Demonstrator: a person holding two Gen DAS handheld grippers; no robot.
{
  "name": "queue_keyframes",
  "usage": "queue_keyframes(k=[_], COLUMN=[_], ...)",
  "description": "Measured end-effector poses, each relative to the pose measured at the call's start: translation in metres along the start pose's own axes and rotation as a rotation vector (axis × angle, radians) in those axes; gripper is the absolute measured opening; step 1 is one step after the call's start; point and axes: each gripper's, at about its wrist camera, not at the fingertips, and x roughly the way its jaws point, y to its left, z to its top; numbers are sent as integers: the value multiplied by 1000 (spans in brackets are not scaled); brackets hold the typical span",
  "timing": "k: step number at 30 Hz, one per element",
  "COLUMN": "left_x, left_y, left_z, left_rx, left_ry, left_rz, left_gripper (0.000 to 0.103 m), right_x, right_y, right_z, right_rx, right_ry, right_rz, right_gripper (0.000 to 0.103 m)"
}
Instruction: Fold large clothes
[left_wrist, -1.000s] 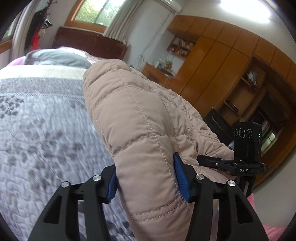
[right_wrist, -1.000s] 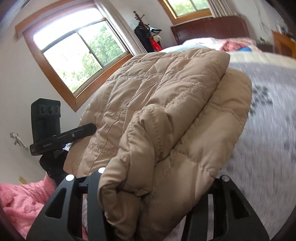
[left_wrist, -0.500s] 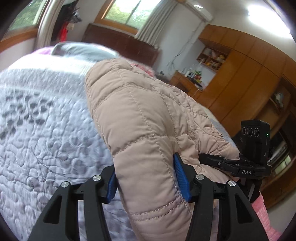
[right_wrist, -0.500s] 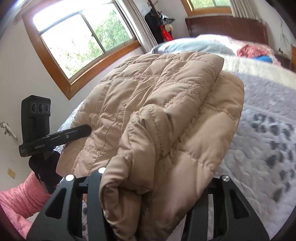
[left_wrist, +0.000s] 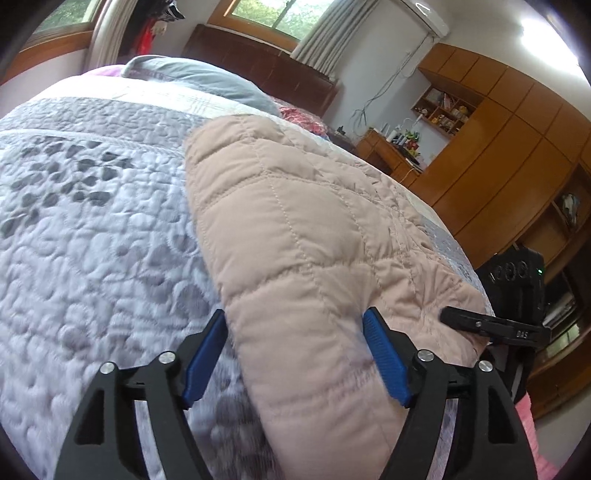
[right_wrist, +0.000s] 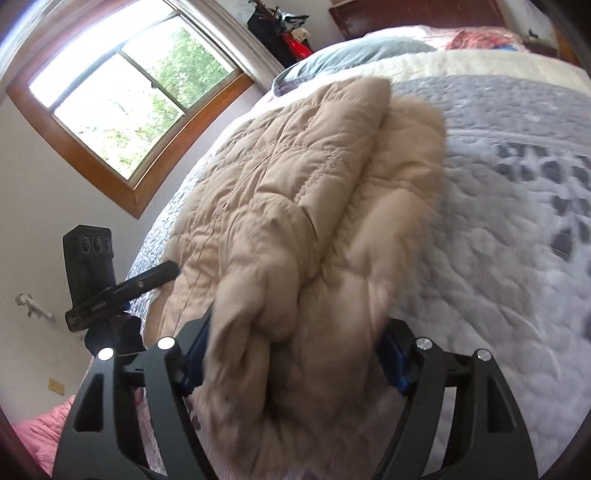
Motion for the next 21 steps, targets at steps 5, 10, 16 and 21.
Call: queue_keyframes(k=[5, 10, 16, 21], left_x=[-26, -27, -19, -44], left_y=[-6, -10, -5, -20], left_z=[-20, -37, -41, -40], left_rx=[22, 84, 76, 76], left_ry=[-19, -23, 5, 3], left_rz=[52, 132, 149, 241], left_gripper=[78, 80, 83, 82], right_x=[-38, -19, -4, -35], right_y=[-11, -30, -37, 2], right_z=[-29, -38, -44, -51], right_rx=[12, 78, 118, 57], right_ry=[-34, -4, 8, -27], right_rz=[-39, -82, -100, -213], right_gripper=[74, 74, 72, 80])
